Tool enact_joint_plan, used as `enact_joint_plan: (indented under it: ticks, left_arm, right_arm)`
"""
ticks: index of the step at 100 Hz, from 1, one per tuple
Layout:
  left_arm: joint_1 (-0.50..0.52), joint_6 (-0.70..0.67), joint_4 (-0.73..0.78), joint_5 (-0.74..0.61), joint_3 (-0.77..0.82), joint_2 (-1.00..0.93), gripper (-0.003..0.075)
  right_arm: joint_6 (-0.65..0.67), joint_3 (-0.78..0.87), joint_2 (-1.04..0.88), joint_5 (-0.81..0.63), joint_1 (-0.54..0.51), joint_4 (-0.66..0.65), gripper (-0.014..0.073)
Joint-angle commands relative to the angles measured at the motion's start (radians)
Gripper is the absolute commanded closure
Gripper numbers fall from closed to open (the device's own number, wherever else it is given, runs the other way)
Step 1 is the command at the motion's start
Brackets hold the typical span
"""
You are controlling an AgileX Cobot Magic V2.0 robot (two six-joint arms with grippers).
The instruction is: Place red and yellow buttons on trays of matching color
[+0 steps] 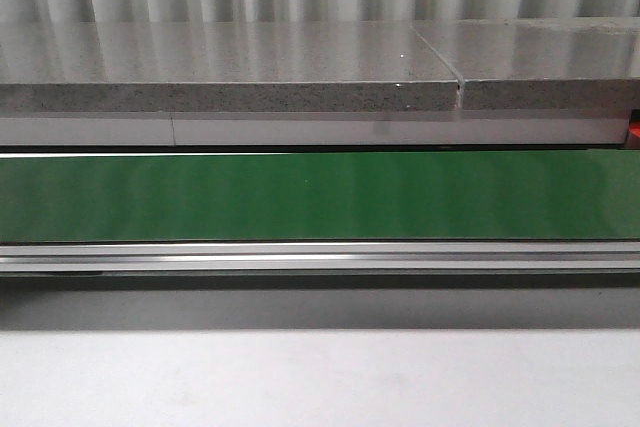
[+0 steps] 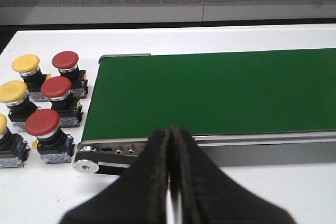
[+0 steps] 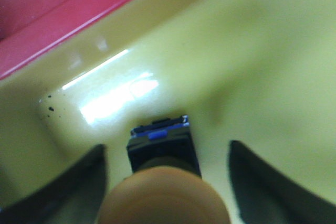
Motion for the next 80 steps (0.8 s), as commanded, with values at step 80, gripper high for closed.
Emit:
enact_joint_plan:
  ticks: [80]
  left_arm:
    - [-0.008, -0.001, -0.021, -0.077, -0.029, 0.009, 0.074]
  right_arm:
    - [-0.053, -0.058, -0.628, 0.075, 0.31, -0.008, -0.0031]
